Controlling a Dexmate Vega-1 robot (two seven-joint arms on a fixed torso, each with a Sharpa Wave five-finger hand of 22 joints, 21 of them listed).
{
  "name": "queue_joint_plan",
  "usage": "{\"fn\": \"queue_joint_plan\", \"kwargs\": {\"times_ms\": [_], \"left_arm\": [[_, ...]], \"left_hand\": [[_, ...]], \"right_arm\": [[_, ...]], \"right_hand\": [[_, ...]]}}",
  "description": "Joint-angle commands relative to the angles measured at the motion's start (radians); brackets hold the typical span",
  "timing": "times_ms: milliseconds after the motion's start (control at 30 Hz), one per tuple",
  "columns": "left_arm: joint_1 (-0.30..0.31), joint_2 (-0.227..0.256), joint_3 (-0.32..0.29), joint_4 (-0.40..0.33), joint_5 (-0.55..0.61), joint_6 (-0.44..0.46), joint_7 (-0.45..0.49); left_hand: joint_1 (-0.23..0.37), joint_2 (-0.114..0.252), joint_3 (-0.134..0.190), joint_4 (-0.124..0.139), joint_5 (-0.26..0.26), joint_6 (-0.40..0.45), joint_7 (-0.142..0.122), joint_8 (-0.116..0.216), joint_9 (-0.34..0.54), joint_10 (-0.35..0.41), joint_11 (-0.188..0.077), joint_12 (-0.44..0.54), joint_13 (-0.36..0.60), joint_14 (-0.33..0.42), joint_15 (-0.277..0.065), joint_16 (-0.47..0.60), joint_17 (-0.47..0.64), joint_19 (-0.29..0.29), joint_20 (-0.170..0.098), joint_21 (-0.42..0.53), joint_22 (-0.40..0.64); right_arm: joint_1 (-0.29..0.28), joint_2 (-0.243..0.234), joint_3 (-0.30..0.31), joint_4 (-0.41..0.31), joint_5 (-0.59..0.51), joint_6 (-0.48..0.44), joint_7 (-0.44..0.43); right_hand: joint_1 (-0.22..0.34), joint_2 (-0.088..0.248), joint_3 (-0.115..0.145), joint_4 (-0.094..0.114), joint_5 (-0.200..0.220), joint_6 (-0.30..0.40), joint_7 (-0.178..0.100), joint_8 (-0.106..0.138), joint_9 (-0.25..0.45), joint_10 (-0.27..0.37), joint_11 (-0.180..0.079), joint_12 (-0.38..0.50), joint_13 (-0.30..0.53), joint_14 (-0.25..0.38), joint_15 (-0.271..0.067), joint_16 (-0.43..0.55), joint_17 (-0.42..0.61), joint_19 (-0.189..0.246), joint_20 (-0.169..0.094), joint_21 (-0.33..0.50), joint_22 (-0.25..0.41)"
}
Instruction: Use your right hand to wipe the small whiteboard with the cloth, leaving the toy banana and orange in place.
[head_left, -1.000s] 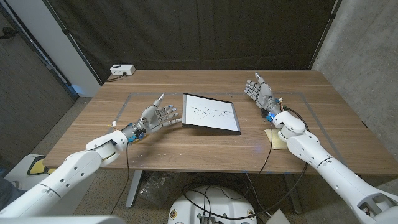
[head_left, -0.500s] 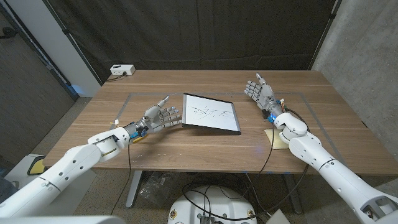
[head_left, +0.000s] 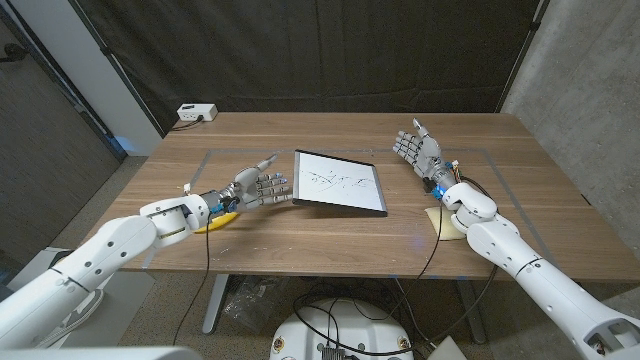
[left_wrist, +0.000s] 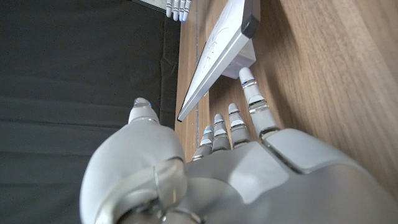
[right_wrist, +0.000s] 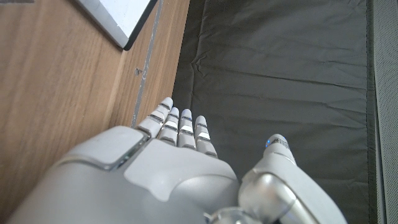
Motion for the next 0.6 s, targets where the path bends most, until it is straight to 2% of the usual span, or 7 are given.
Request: {"fn": "queue_joint_plan", "kwargs": {"times_ms": [33, 300, 400, 600], "left_arm": [[-0.068, 0.038, 0.026, -0.034, -0.028, 0.110, 0.129], [-0.115, 0.019, 0.058, -0.030, -0.019, 0.109, 0.139], [-0.140, 0.017, 0.074, -0.015, -0.023, 0.119, 0.107], [-0.184, -0.001, 0.101, -0.009, -0.043, 0.150, 0.147]], "left_hand": [[0.013, 0.002, 0.011, -0.002, -0.001, 0.010, 0.084, 0.006, 0.002, 0.013, 0.002, 0.005, 0.005, 0.004, 0.001, 0.000, 0.005, 0.000, 0.004, -0.005, 0.003], [0.031, -0.005, 0.036, -0.003, -0.002, 0.023, 0.083, 0.005, 0.002, 0.023, -0.003, 0.003, 0.005, 0.008, -0.005, -0.001, 0.005, -0.011, 0.003, -0.022, 0.003], [0.035, -0.005, 0.046, -0.002, -0.003, 0.029, 0.084, 0.005, 0.002, 0.030, -0.001, 0.003, 0.005, 0.017, -0.006, 0.001, 0.006, -0.009, 0.003, -0.027, 0.003], [0.028, -0.017, 0.047, 0.004, -0.008, 0.029, 0.081, 0.002, 0.003, 0.028, -0.003, 0.000, 0.005, 0.016, -0.007, -0.001, 0.005, -0.002, 0.003, -0.030, 0.004]], "right_arm": [[-0.010, -0.012, 0.006, -0.010, 0.011, -0.010, 0.005], [-0.019, -0.019, 0.011, -0.011, 0.015, -0.011, 0.005], [-0.021, -0.019, 0.012, -0.009, 0.018, -0.010, 0.007], [-0.027, -0.022, 0.016, -0.008, 0.023, -0.006, 0.015]], "right_hand": [[0.010, 0.000, 0.000, -0.005, -0.002, 0.006, 0.000, -0.002, 0.005, 0.006, 0.002, 0.000, 0.003, 0.006, 0.002, -0.001, 0.003, 0.005, 0.002, -0.001, 0.002], [0.012, 0.001, 0.000, -0.005, -0.003, 0.007, 0.000, -0.002, 0.005, 0.010, 0.003, 0.000, 0.003, 0.010, 0.002, 0.000, 0.003, 0.009, 0.001, 0.000, 0.002], [0.012, 0.001, 0.000, -0.006, -0.003, 0.009, 0.001, -0.001, 0.005, 0.011, 0.003, 0.001, 0.003, 0.011, 0.002, 0.000, 0.003, 0.011, 0.001, 0.000, 0.002], [0.013, 0.001, 0.000, -0.006, -0.003, 0.009, 0.001, -0.002, 0.005, 0.015, 0.003, 0.002, 0.003, 0.015, 0.001, 0.000, 0.003, 0.013, 0.001, 0.000, 0.002]]}}
